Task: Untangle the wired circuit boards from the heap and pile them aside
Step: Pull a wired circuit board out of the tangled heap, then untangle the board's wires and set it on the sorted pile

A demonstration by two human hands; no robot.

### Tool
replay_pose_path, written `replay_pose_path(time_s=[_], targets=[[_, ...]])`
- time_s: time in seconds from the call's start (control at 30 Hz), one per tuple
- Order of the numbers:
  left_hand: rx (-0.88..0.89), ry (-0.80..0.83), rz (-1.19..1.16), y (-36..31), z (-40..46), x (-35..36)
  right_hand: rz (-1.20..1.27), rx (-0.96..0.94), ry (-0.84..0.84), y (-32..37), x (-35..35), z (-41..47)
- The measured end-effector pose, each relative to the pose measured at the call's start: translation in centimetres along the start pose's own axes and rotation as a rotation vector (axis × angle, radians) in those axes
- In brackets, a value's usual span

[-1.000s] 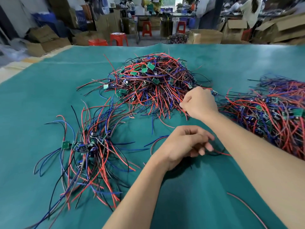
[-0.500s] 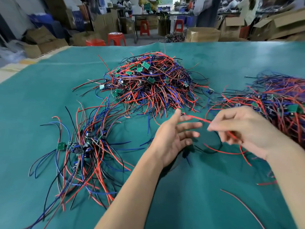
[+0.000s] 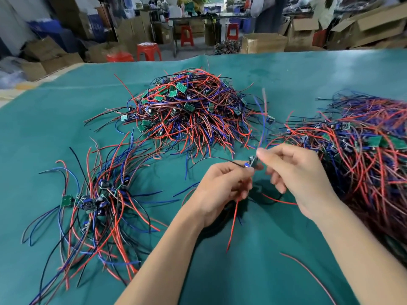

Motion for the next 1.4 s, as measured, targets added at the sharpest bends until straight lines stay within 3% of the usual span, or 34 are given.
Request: replay_pose_path(time_s=[0.2,0.43,0.77,0.97,1.17,1.4], targets=[[0.113,0.021,0.071,-0.1,-0.3,0.3,0.049,0.029,0.041,-0.4,0.1,0.2],[0.027,0.071,-0.163,0.0,-0.1,0.2,0.352,0.207,0.128,-0.9,0.5,0.1],[0.113,0.12,0.072,0.1,-0.2,0.4,0.193,0.093,0.139,-1.2,0.5,0.3],[0.114,0.126,0.177,0.3,-0.2,0.6,-0.047,-0.113,-0.003,-0.6,-0.5,0.7],[0.094,0.156,0.213,0.3,-0.4,1.0,-0.287,-0.272,-0.342,0.2,-4.2,1.9],[0.088,0.204,0.25,0.3,-0.6,1.1,-0.226,-0.336,-0.621,0.4,-8.8,2.7]])
Point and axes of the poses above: each hand's wrist, its own z-axis towards the middle knuckle, its own x-axis out of the palm, y = z × x, the point moved 6 cm from there along z, towards the middle knuckle, and after that the axes turned 5 degrees about -y, right-handed, at the moved point
